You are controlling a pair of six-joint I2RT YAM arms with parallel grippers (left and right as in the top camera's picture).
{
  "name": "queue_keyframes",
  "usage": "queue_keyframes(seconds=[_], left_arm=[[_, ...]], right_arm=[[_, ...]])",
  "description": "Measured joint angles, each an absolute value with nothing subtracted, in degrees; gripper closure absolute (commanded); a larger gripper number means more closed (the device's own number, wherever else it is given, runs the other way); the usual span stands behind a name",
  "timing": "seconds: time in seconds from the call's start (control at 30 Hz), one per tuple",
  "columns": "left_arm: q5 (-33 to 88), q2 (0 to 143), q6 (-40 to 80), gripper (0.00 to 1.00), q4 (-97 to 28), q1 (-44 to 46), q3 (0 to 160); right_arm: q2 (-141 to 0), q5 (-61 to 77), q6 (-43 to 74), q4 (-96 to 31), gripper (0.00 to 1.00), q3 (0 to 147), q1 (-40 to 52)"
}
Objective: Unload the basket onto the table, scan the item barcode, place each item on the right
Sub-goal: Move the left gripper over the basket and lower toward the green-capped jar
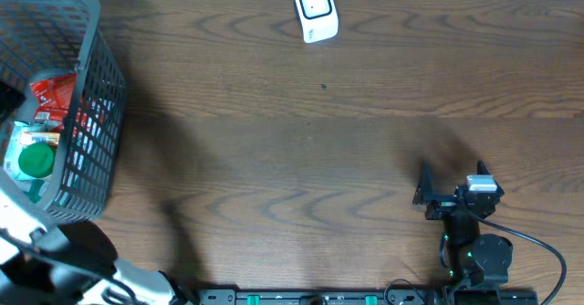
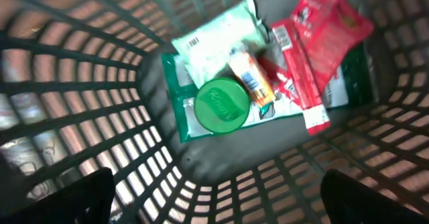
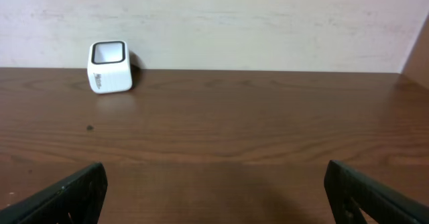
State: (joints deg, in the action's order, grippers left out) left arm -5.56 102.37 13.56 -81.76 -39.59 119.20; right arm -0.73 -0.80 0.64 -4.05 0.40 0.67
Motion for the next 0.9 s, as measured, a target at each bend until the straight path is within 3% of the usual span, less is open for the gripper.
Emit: queue_keyframes(seconds=[0.5,0.9], left_arm=[[-2.85,116.77,11.75,0.02,-81.80,-41.85,118.72],[-2.68,119.33,11.75,0.02,-81.12,-41.85,118.61]], right_arm=[[-0.73,-0.82,0.64,-4.05,0.01,0.40,0.67],[-0.73,-0.82,0.64,-4.05,0.01,0.40,0.67]])
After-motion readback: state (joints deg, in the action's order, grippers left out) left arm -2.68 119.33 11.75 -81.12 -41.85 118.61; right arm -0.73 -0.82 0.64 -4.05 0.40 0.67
